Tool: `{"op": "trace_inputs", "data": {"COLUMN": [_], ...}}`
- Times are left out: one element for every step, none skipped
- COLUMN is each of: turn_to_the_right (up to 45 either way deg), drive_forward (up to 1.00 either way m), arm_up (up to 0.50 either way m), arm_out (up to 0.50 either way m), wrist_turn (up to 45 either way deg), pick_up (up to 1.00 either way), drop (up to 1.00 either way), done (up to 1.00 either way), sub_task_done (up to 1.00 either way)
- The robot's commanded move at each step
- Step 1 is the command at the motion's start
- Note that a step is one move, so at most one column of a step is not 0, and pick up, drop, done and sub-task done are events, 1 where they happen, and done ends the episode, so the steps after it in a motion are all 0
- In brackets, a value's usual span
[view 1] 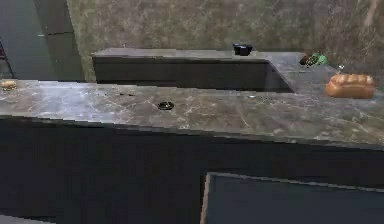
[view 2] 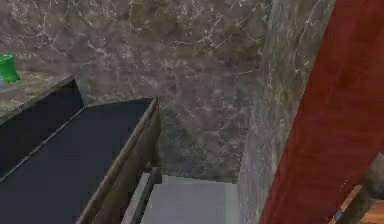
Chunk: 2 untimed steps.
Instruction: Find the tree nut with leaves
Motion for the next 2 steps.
{"op": "trace_inputs", "data": {"turn_to_the_right": [-45.0,0.0], "drive_forward": [0.0,1.0], "arm_up": [0.0,0.0], "arm_out": [0.0,0.0], "wrist_turn": [0.0,0.0], "pick_up": [0.0,0.0], "drop": [0.0,0.0], "done": [0.0,0.0], "sub_task_done": [0.0,0.0]}}
